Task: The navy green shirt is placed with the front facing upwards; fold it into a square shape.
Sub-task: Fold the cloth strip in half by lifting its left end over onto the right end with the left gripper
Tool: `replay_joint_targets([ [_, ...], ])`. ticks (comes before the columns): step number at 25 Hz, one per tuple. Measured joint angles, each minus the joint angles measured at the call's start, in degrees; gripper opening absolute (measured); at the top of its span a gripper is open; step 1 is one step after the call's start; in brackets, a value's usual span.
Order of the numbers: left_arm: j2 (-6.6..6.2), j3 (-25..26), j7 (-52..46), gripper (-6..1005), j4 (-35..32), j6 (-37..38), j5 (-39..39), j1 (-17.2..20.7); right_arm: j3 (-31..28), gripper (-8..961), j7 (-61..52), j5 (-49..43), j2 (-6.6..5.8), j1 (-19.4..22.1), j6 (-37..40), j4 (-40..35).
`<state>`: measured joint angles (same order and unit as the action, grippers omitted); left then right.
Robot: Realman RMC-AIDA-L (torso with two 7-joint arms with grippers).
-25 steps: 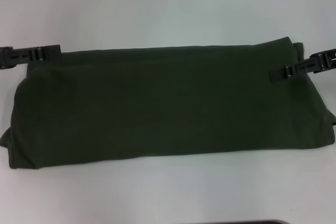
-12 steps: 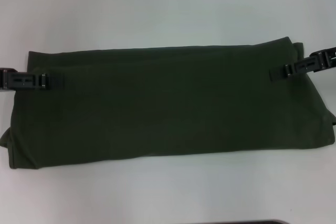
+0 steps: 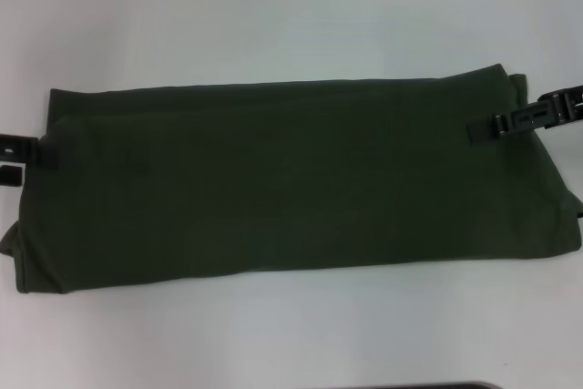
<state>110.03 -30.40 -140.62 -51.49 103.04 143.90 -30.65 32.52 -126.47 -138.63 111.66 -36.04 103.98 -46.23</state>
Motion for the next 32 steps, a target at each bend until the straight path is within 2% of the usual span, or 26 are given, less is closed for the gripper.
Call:
replay_joint_targets([
  [6, -1.46, -0.1, -4.5, 855, 0.9, -0.1, 1.9, -1.7, 0.0, 718, -0.4, 0.0, -0.03, 0.0, -0.1, 0.0],
  [10, -1.86, -0.3, -5.7, 855, 3.8, -0.8, 7.2, -4.0, 0.0, 717, -0.5, 0.0, -0.04, 0.0, -0.1, 0.0],
  [18, -2.43, -0.3, -8.8, 856, 5.7, -2.8, 9.1, -5.4, 0.0, 717, -0.6, 0.0, -0.04, -0.1, -0.1, 0.0],
  [32, -2.54, -0.4, -9.7, 855, 9.4, -7.8, 12.2, -6.4, 0.0, 717, -1.2, 0.0, -0.13, 0.0, -0.2, 0.0],
])
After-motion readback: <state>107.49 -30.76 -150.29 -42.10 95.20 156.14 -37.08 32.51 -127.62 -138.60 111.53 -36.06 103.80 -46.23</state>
